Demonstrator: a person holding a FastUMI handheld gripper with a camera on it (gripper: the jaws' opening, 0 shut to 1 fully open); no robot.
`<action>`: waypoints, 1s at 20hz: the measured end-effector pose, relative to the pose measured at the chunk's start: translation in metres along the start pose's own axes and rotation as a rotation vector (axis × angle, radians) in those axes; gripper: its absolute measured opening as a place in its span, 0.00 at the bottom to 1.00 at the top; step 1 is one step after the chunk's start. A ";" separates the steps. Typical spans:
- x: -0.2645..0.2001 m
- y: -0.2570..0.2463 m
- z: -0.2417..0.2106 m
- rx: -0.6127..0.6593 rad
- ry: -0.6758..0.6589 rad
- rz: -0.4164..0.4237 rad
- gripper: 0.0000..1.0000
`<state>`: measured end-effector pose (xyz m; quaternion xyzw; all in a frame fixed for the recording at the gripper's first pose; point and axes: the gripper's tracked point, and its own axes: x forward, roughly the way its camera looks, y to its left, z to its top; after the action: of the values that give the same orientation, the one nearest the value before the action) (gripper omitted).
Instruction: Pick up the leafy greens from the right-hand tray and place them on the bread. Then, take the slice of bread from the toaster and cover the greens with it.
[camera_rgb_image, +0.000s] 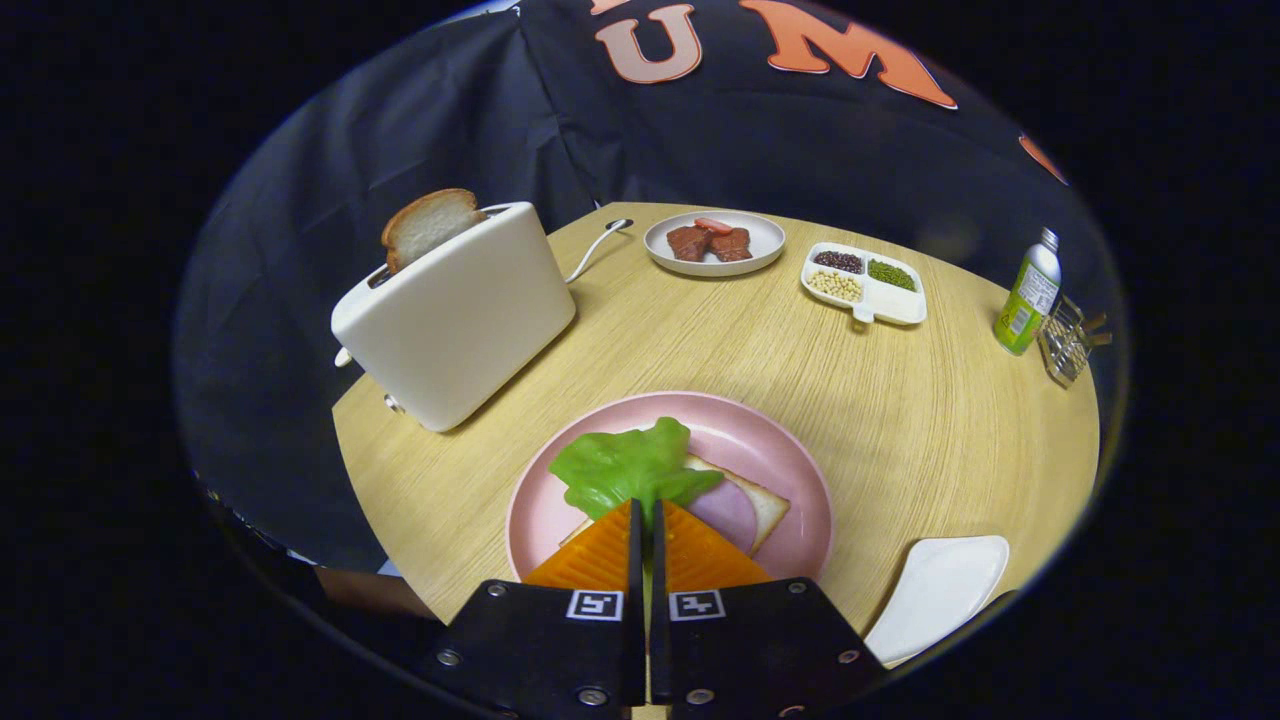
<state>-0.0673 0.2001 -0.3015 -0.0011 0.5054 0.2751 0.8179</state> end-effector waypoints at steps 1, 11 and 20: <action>0.000 -0.004 0.001 0.002 -0.002 -0.010 0.03; 0.009 -0.011 -0.004 -0.027 0.028 -0.057 0.15; -0.010 -0.005 0.035 0.049 -0.046 -0.063 0.40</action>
<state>-0.0391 0.2010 -0.2774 0.0092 0.4927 0.2369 0.8373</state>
